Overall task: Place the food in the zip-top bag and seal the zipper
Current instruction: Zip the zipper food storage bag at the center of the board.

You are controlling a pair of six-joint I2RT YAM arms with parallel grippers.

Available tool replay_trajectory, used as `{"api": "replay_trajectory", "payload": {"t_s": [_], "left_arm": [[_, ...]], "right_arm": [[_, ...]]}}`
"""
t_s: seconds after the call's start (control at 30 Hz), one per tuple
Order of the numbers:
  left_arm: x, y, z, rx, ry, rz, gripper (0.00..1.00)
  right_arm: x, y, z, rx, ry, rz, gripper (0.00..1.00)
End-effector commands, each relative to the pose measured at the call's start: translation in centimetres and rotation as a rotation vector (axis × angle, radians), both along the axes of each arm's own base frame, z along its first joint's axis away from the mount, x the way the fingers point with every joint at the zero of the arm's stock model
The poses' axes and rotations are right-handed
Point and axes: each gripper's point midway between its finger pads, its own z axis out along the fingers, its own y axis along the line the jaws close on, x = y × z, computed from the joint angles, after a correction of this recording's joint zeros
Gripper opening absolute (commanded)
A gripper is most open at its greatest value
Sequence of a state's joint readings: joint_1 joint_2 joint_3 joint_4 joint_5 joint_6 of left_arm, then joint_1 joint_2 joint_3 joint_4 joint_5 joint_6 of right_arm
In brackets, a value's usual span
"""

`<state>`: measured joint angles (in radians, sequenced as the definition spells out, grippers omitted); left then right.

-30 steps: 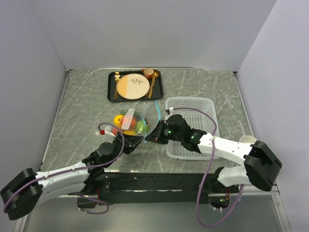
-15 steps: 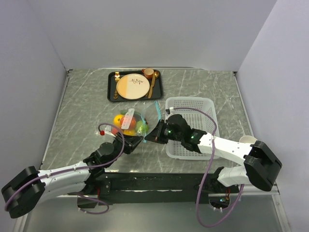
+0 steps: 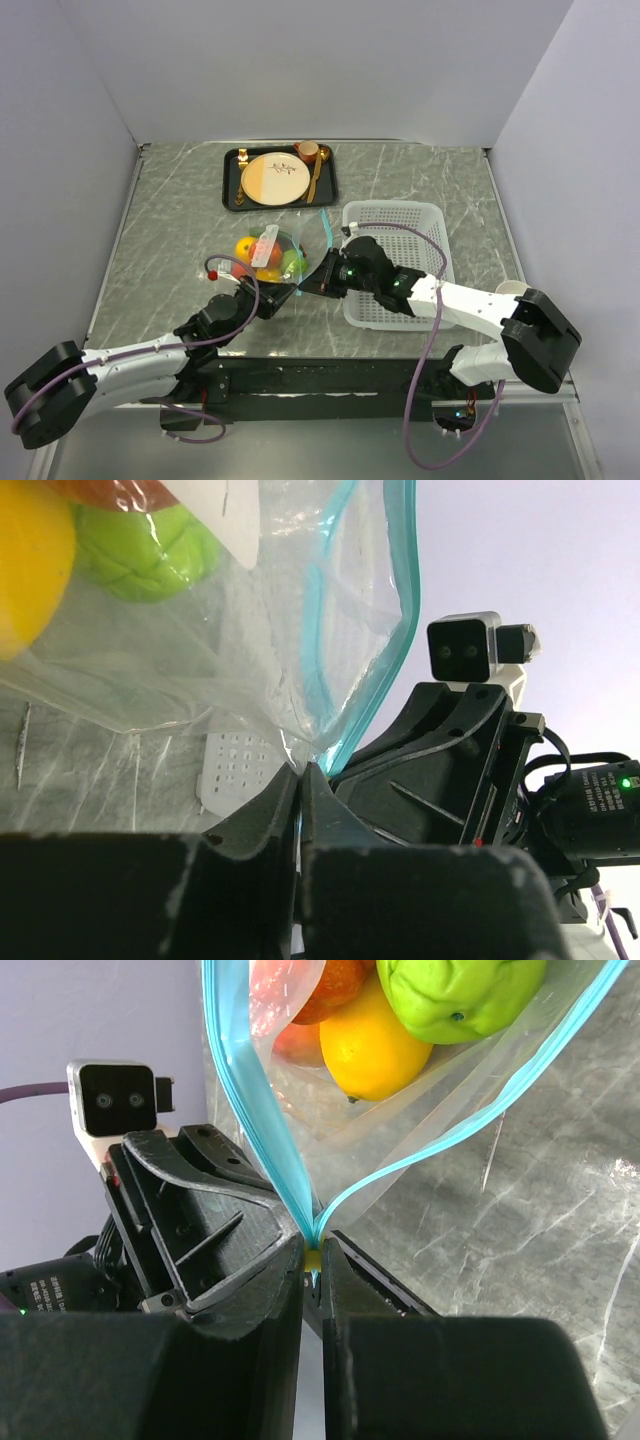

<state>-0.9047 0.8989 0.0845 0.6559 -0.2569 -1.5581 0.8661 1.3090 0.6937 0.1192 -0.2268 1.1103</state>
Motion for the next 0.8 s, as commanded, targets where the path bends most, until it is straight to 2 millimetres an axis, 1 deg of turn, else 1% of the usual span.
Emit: {"api": "replay_trajectory", "payload": {"t_s": [0.0,0.03,0.27,0.3,0.43,0.47,0.5,0.57,0.6,0.67,0.77], "left_arm": [[0.1,-0.6,2.4,-0.067,-0.056,-0.015,0.04],[0.1,-0.6,2.4,-0.067,-0.056,-0.015,0.01],[-0.3,-1.2,2.3,-0.038,-0.071,-0.054,0.01],[-0.5,-1.2,2.3,-0.038,-0.075,-0.065,0.01],[-1.2,-0.9,1.5,-0.019,-0.079,-0.091,0.01],[-1.3,-0.9,1.3,-0.011,-0.078,-0.096,0.01],[-1.6,-0.9,1.5,-0.014,-0.089,-0.107,0.01],[-1.9,-0.7,0.9,0.006,-0.09,-0.117,0.01],[-2.1,-0.8,0.9,0.008,-0.095,-0.128,0.01],[-2.3,-0.8,0.6,0.023,-0.094,-0.138,0.01],[-2.6,-0.9,0.1,0.034,-0.089,-0.159,0.01]], "right_arm": [[0.1,0.9,1.4,0.037,-0.03,0.019,0.09],[0.2,0.8,1.3,0.033,-0.03,0.017,0.09],[0.6,0.5,1.2,0.008,-0.042,-0.004,0.11],[0.9,0.4,1.4,0.001,-0.051,-0.019,0.11],[1.9,-0.4,1.5,-0.046,-0.079,-0.049,0.15],[2.2,-0.4,1.7,-0.049,-0.085,-0.056,0.16],[2.6,-0.8,1.7,-0.059,-0.09,-0.066,0.16],[3.0,-1.0,1.8,-0.064,-0.098,-0.074,0.16],[3.2,-1.1,1.9,-0.065,-0.103,-0.078,0.16],[3.5,-1.1,2.3,-0.063,-0.113,-0.083,0.16],[3.7,-1.1,2.3,-0.071,-0.12,-0.081,0.16]]}}
